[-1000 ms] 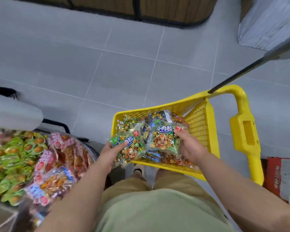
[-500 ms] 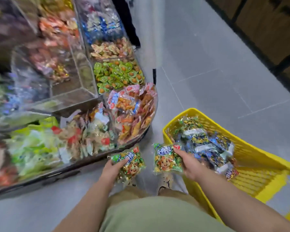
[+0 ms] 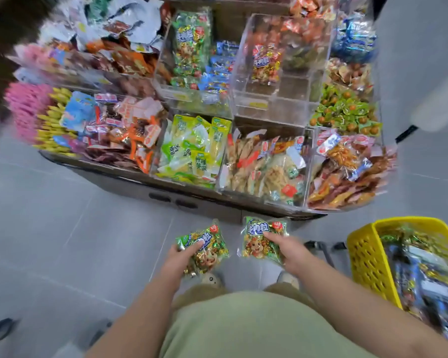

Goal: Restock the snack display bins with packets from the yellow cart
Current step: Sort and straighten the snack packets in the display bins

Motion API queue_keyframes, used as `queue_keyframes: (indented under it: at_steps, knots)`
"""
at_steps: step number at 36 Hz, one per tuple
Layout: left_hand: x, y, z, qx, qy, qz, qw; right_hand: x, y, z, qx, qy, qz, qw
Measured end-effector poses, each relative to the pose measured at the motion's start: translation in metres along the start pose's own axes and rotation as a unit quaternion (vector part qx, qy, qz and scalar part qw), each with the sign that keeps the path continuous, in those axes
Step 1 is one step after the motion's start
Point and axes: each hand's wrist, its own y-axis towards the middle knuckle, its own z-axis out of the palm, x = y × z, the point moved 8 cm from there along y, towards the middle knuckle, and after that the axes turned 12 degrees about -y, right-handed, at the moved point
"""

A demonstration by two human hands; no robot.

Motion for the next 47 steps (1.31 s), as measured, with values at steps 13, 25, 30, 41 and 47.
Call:
queue_keyframes:
  at_steps: [13,25,30,41,47]
  knots:
    - [-0.080,0.051,-0.080,0.003,0.006,0.046,0.999,0.060,0.024,0.106,0.003,-0.049,-0.010,0.999]
    - [-0.235,0.115,-0.070,0.001,-0.073,0.131,0.989,0.226,0.064,0.125,0.000,-0.107,-0.100,0.989]
    - [-0.288,0.138,-0.064,0.016,-0.111,0.159,0.981,0.295,0.068,0.126,-0.015,-0.084,-0.168,0.982]
    - [-0.459,0.153,-0.035,0.106,-0.052,0.229,0.966,0.389,0.070,0.147,-0.073,0.043,-0.221,0.971]
    - [-0.537,0.162,-0.019,0.164,-0.003,0.269,0.949,0.445,0.064,0.161,-0.154,0.077,-0.273,0.946]
